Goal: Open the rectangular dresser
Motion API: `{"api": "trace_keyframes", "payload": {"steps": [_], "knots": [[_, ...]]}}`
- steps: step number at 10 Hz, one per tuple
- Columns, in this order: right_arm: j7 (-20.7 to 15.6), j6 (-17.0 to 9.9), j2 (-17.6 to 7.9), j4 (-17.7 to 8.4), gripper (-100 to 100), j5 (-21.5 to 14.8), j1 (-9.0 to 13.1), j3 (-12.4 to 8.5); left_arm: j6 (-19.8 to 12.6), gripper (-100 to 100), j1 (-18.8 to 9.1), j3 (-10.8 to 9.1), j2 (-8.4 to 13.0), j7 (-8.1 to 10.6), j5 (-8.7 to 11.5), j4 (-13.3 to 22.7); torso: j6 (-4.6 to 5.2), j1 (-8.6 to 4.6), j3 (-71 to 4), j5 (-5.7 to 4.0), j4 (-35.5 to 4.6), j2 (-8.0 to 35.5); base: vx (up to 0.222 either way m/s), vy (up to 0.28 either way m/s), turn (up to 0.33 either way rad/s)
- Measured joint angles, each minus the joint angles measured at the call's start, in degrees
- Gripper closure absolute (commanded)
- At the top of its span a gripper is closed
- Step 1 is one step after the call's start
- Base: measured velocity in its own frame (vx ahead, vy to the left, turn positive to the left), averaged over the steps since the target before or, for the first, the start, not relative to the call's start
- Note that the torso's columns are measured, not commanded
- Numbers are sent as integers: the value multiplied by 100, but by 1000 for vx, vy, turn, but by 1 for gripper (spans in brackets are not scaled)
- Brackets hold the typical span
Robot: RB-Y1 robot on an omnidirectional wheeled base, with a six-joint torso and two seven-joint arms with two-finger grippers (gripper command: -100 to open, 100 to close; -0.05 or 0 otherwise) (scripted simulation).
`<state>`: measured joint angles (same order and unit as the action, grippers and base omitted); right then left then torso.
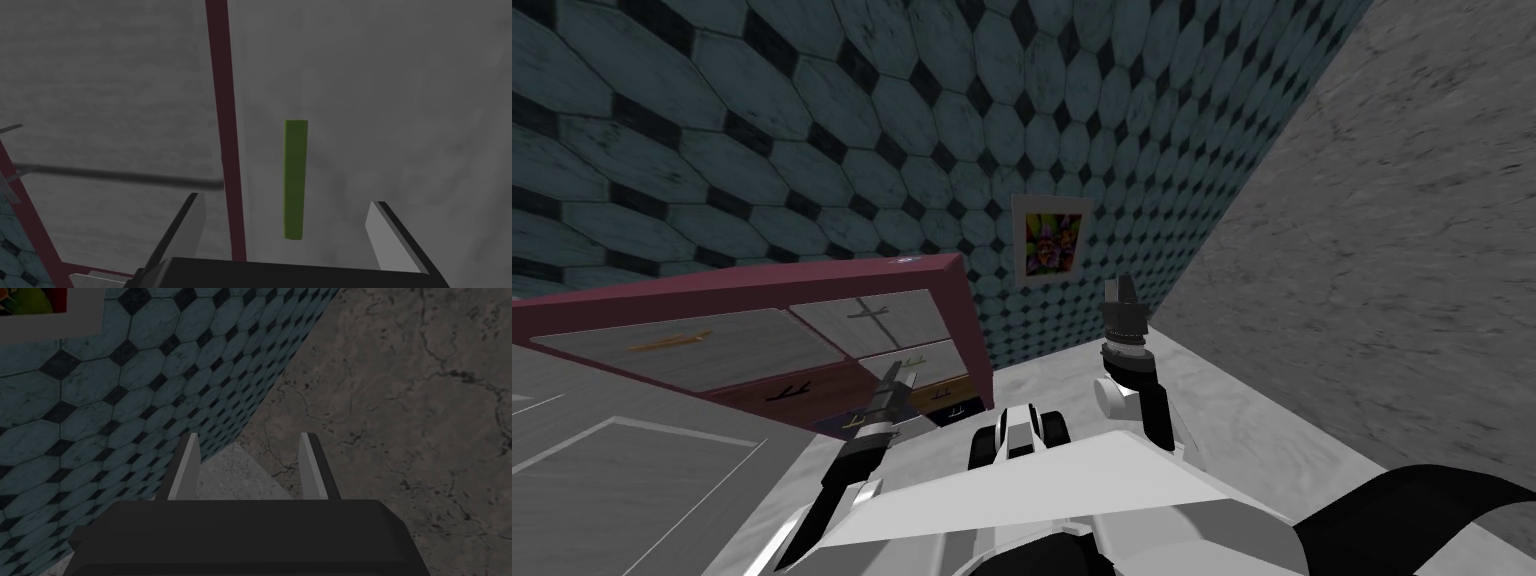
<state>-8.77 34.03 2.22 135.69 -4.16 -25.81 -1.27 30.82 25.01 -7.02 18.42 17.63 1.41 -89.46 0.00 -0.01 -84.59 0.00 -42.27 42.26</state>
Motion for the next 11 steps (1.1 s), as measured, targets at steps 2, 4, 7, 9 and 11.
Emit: {"api": "trace_keyframes", "payload": {"steps": [2,4,7,9,11], "knots": [[0,-1,-2,-1,0,0,2,-1,-125,-100,-163,-36,-168,-124,-31,29,4,56,19,16,-9,31,-102,84,-167],[0,-1,-3,-2,0,0,2,-3,-417,-100,-460,-111,-481,-426,-91,24,-2,31,17,8,-8,25,-125,133,-87],[0,-1,-2,-1,0,0,1,-2,-693,-100,-816,-172,-818,-740,-164,71,1,-21,-13,-8,6,-19,-61,69,-72],[0,-1,-2,-1,0,0,1,-2,-874,-100,-1138,-235,-1081,-983,-216,187,0,2,4,0,-2,7,-90,79,-111],[0,-1,-2,-1,0,0,2,-2,-1120,-100,-1462,-296,-1392,-1262,-281,242,-1,7,13,2,-6,20,-97,65,-64]]}}
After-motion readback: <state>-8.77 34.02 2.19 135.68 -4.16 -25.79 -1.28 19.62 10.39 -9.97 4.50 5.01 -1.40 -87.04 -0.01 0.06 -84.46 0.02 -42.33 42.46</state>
